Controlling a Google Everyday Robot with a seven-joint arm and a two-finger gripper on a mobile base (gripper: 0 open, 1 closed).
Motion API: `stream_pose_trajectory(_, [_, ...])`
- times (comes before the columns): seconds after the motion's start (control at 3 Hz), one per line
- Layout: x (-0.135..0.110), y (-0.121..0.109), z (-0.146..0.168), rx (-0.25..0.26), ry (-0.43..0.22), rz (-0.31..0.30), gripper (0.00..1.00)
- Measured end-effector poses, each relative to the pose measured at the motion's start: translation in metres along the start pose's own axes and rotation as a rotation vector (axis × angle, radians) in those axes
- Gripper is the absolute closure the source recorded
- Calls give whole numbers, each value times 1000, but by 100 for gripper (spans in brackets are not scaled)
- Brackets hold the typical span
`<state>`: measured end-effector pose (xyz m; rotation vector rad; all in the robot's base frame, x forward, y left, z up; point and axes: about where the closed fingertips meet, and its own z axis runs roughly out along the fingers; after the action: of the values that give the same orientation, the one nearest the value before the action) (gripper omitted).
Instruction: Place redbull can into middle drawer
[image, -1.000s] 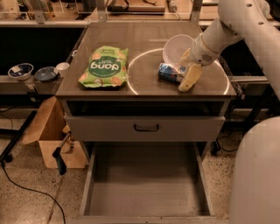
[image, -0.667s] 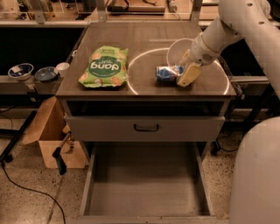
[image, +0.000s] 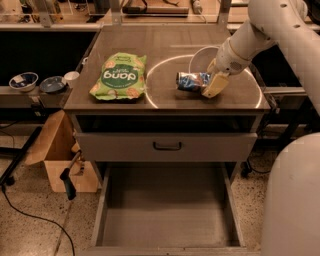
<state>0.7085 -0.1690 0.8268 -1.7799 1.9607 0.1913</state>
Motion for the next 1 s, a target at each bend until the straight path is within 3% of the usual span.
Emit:
stream_pose_trajectory(0.67, [-3, -1, -5, 0, 0, 0, 100])
stream_pose_trajectory(1.0, [-29, -12, -34, 46, -4, -46, 100])
